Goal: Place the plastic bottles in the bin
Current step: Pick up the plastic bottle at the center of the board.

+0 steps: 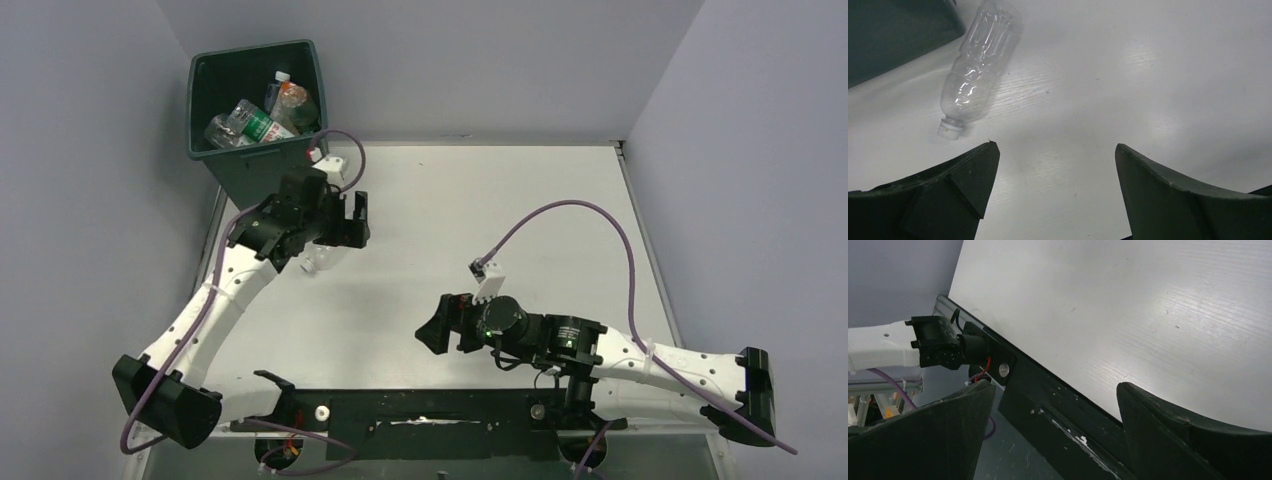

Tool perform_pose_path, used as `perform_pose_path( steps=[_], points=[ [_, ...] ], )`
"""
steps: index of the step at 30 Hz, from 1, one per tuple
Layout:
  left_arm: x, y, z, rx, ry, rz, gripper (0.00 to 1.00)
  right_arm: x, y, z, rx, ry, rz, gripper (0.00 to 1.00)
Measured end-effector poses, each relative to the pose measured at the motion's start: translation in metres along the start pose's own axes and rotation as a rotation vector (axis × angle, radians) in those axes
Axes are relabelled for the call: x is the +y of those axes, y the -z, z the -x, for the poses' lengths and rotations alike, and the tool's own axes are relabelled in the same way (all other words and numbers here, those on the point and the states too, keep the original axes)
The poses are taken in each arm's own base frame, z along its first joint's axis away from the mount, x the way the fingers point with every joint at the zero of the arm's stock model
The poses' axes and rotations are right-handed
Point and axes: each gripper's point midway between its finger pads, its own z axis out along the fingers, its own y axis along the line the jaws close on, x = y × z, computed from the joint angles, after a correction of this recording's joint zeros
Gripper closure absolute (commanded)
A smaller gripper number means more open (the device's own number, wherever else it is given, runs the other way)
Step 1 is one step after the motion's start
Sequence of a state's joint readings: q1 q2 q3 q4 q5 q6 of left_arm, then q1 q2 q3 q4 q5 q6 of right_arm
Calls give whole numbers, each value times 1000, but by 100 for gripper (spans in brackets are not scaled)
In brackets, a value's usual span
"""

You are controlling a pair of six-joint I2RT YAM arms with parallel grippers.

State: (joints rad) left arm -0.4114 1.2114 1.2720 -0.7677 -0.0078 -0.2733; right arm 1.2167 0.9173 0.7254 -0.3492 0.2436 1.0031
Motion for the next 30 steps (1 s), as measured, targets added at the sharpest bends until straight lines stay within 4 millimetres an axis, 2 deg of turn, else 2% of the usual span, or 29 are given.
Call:
perform_pose_path(
  steps=[4, 9, 19, 30],
  points=[
    [-4, -23, -16, 71, -82, 45, 13, 1, 10, -8, -3, 1, 25, 2],
    [13, -51, -35, 174, -180, 149, 12, 4, 19, -9, -22, -2, 48, 2],
    [37, -69, -30, 221, -378, 279, 8, 0, 20, -14, -18, 6, 43, 2],
    [54, -119, -64, 361, -487, 277, 8, -8, 20, -19, -13, -1, 32, 2]
  ],
)
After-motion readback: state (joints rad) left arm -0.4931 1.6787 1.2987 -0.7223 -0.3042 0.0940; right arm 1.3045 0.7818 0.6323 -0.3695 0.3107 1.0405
